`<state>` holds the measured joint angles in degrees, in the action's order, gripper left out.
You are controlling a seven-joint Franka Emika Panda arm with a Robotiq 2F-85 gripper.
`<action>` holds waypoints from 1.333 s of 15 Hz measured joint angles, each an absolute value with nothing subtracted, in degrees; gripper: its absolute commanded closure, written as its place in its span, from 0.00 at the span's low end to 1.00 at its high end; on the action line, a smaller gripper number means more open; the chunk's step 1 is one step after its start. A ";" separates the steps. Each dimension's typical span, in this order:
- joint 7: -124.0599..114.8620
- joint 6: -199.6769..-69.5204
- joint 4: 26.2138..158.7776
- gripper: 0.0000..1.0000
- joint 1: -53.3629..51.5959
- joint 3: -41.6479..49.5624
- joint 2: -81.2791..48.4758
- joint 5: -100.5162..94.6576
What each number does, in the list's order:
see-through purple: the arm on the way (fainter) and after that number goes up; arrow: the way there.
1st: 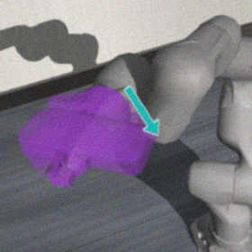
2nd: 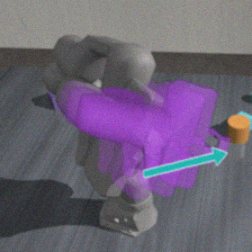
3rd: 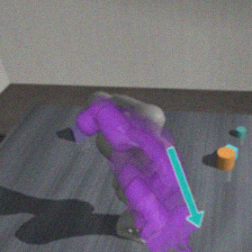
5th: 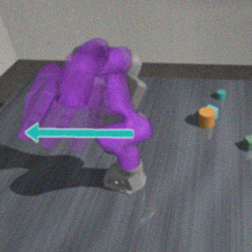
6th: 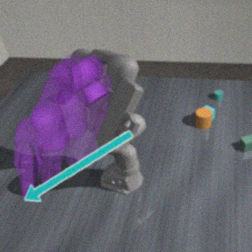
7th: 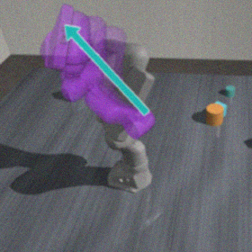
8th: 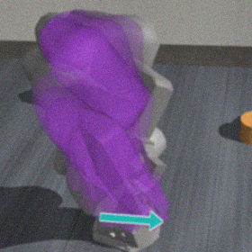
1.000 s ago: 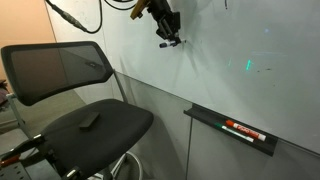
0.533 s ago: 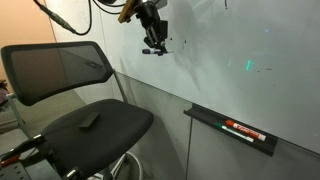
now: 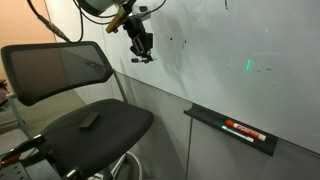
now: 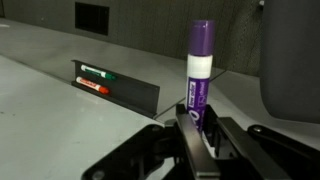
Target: Write on the whiteboard
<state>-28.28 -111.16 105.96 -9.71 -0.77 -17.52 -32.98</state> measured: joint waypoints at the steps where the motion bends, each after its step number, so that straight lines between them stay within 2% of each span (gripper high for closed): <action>1: -28.42 -112.55 105.77 0.89 -10.33 -0.83 -17.80 -34.05; 11: -29.87 -119.97 100.81 0.89 -11.41 0.07 -19.93 -39.29; 20: -31.14 -121.37 99.82 0.89 -11.27 0.81 -21.08 -39.80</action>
